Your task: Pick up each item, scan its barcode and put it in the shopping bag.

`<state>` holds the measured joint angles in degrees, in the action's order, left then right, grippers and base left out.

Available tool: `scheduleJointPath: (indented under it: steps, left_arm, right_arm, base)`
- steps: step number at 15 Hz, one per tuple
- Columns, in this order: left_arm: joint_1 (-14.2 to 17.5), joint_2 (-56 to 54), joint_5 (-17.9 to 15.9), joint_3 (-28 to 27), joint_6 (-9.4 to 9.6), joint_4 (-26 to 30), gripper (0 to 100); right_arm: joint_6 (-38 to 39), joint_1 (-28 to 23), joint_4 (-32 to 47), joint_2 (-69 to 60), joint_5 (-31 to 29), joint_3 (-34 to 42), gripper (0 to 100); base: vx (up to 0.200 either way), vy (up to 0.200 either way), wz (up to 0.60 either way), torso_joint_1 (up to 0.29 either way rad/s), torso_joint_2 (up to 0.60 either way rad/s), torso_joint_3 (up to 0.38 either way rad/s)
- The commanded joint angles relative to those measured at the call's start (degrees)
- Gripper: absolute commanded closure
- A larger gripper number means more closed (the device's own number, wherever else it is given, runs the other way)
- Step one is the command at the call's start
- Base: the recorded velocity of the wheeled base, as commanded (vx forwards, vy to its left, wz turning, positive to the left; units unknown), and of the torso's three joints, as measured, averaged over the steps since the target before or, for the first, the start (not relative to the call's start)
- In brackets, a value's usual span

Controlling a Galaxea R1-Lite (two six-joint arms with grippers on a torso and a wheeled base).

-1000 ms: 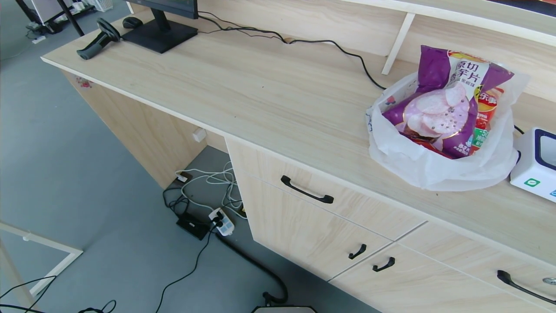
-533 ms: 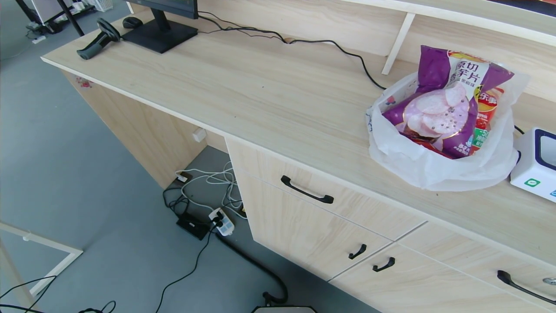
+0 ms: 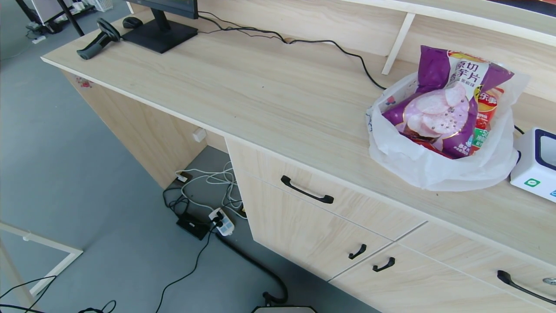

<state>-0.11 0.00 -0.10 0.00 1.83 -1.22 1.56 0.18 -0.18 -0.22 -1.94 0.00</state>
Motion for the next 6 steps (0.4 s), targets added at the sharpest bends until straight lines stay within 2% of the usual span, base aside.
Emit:
scheduleJointPath:
  steps: [1,6]
  left_arm:
    - [0.0,0.0,0.0,0.0,0.02,0.0,0]
    - [-0.1,0.1,0.0,0.0,0.02,0.0,0]
  right_arm:
    - [-0.2,0.0,0.0,0.2,0.0,0.0,0]
    - [-0.6,0.0,0.0,0.2,0.0,0.0,0]
  base:
    - [0.000,0.000,0.00,0.000,0.00,0.000]
    - [0.000,0.000,0.00,0.000,0.00,0.000]
